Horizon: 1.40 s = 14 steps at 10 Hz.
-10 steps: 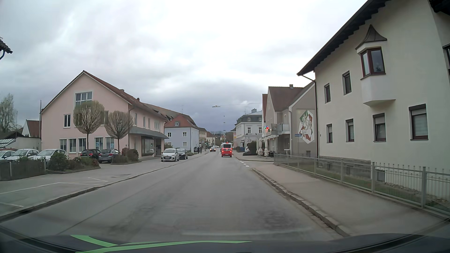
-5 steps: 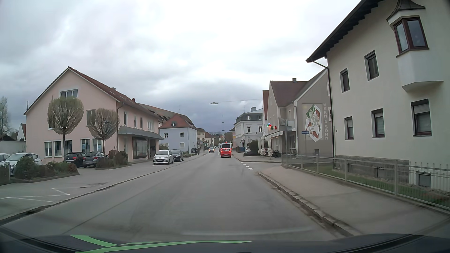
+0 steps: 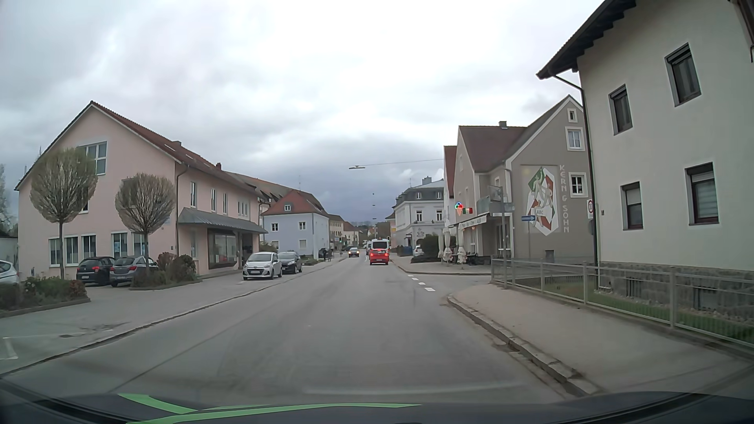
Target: Follow the waypoints while adhering to traffic rules and regulations
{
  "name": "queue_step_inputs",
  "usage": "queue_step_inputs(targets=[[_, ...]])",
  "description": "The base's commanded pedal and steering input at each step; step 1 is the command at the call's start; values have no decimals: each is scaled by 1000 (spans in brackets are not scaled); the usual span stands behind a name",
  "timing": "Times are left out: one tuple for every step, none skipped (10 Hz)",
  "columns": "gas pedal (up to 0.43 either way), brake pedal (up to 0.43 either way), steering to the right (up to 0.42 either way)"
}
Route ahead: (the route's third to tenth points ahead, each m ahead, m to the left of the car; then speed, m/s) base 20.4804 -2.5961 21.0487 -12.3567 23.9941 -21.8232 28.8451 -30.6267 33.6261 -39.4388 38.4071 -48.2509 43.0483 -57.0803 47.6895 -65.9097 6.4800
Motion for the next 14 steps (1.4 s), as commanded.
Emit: queue_step_inputs(targets=[[0, 116, -1], [0, 122, -1], [0, 122, 0], [0, 128, 0], [0, 128, 0], [0, 134, 0], [0, 134, 0], [0, 140, 0], [0, 140, 1], [0, 146, 2], [0, 146, 3], [0, 152, 3], [0, 152, 5], [0, 152, 8]])
